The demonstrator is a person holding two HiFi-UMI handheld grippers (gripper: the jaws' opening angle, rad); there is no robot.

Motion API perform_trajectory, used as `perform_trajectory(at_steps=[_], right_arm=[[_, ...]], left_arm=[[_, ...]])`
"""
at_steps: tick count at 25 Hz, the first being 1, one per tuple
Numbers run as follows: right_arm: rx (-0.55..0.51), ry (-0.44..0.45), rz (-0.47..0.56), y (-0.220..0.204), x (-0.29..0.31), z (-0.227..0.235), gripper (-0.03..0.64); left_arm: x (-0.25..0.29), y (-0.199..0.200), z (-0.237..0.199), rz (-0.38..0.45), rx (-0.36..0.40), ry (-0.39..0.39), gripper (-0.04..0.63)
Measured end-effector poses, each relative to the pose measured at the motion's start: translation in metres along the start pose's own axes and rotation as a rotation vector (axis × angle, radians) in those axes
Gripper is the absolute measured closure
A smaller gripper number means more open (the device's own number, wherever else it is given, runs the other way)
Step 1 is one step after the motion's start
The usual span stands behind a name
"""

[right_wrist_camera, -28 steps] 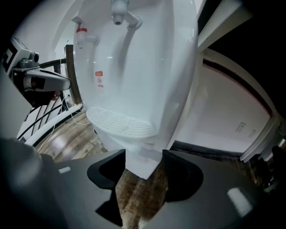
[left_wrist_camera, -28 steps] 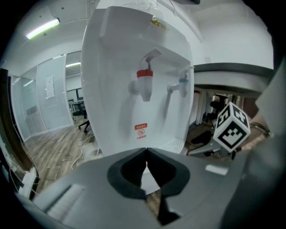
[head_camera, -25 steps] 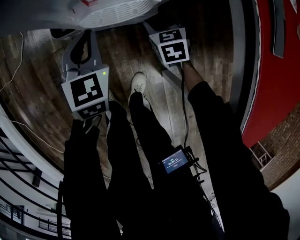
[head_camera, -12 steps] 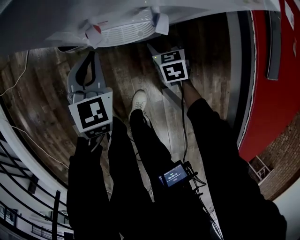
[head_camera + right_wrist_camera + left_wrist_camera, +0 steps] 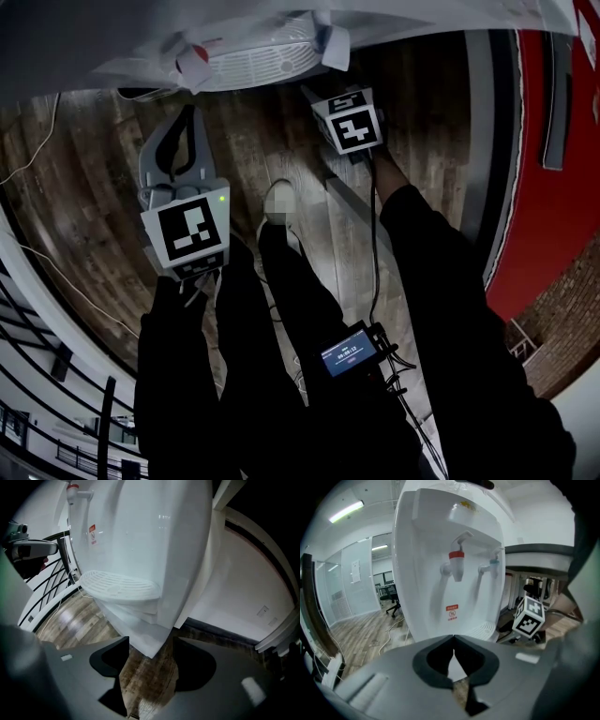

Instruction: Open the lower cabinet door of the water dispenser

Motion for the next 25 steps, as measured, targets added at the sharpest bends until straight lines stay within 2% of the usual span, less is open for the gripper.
perform_trajectory(at_steps=[8, 16, 21, 25], right_arm=[[-0.015, 0.032, -0.037, 0.006, 0.014, 0.002, 0.330], [-0.025, 0.058, -0.041, 0.013, 0.016, 0.000, 0.330], [0.006, 0.067, -0.024, 0.021, 0.014, -0.001, 0.331], [-0.005, 0.052, -0.027, 0.022, 0.017, 0.001, 0.342]], left_arm=[[0.000, -0.002, -0.007, -0.001, -0.020, 0.012, 0.588], [0.000, -0.002, -0.006, -0.008, -0.009, 0.012, 0.588], [-0.002, -0.003, -0.011, -0.009, -0.015, 0.015, 0.588], [0.000, -0.005, -0.014, -0.016, -0.007, 0.022, 0.588]])
Point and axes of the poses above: the fingertips, and each gripper's own axes: x forward along the fingers, z to its right, y out of its top, the point moved 9 cm from there along -x, backward along the fingers, and after that the axes turned 1 degree about x, right-handed, at the moved point
